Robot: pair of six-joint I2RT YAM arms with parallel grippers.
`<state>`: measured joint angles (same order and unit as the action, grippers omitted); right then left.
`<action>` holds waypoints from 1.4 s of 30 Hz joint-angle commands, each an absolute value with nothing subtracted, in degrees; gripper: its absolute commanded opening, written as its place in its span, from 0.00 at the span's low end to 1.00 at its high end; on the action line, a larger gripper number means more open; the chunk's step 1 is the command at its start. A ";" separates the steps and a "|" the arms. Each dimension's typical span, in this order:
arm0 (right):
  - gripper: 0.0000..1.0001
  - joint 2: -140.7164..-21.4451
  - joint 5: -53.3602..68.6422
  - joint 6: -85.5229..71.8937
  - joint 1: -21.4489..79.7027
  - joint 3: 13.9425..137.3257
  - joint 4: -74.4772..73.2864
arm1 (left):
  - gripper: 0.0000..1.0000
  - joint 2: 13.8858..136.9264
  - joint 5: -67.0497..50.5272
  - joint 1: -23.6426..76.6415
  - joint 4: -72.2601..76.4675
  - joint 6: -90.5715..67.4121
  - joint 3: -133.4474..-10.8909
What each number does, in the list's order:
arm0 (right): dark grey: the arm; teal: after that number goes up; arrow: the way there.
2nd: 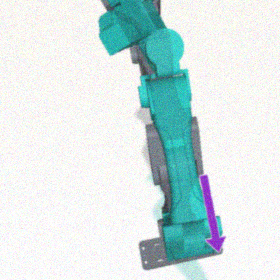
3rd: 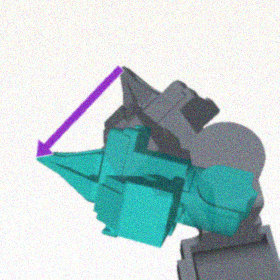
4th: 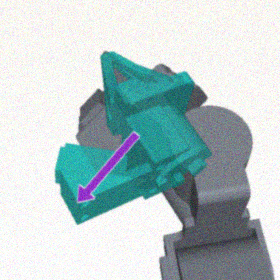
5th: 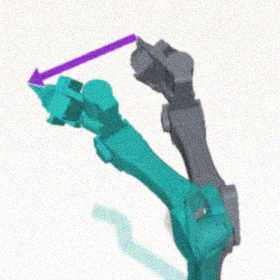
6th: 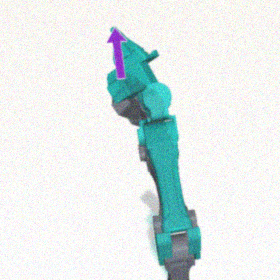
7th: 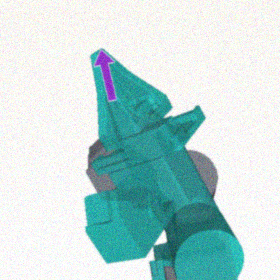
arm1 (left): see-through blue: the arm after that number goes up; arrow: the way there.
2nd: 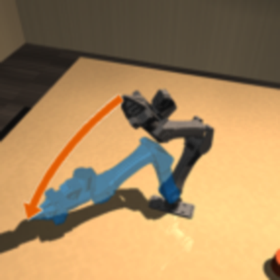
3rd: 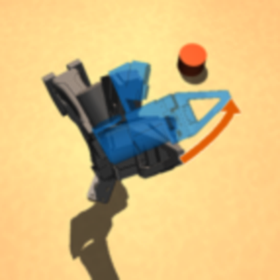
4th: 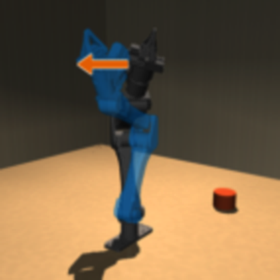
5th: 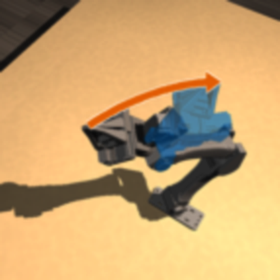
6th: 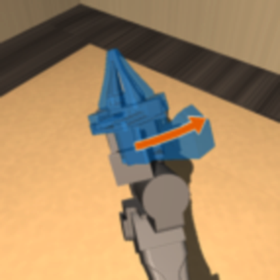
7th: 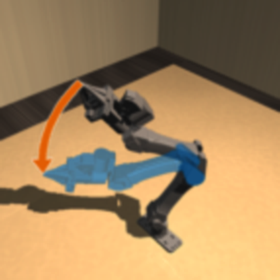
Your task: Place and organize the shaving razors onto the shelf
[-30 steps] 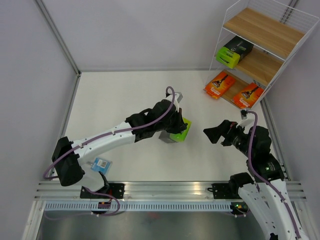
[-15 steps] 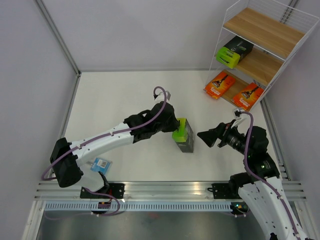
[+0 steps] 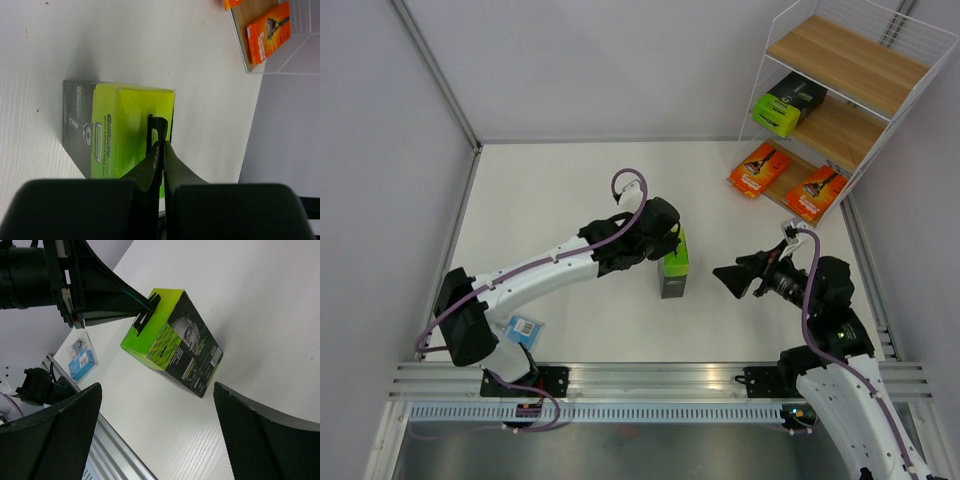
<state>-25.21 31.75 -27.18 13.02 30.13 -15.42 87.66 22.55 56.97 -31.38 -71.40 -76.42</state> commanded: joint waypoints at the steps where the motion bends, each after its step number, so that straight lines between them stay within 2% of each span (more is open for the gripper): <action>1: 0.98 -23.91 33.66 -26.28 13.18 28.13 -7.75 | 0.02 90.43 28.82 57.66 -42.95 -82.51 -82.43; 12: 0.98 -26.18 32.17 -23.99 14.32 27.78 -5.10 | 0.02 89.39 32.61 57.66 -47.99 -95.79 -83.32; 16: 0.98 -27.59 30.32 -24.17 16.17 26.20 -2.22 | 0.02 90.96 33.31 57.66 -50.00 -95.45 -86.04; 26: 0.98 -37.59 18.90 -19.79 23.98 26.54 7.99 | 0.02 93.60 38.23 57.39 -55.55 -96.59 -92.28; 31: 0.98 -43.41 17.67 -9.34 29.87 27.25 11.32 | 0.02 95.36 36.66 54.86 -55.81 -96.51 -92.90; 35: 0.98 -44.73 16.79 -9.14 31.99 24.00 20.55 | 0.02 96.15 34.02 51.25 -56.07 -97.29 -92.02; 42: 0.98 -50.35 9.70 -6.34 38.05 26.36 23.02 | 0.02 96.06 34.28 49.75 -56.25 -99.84 -92.55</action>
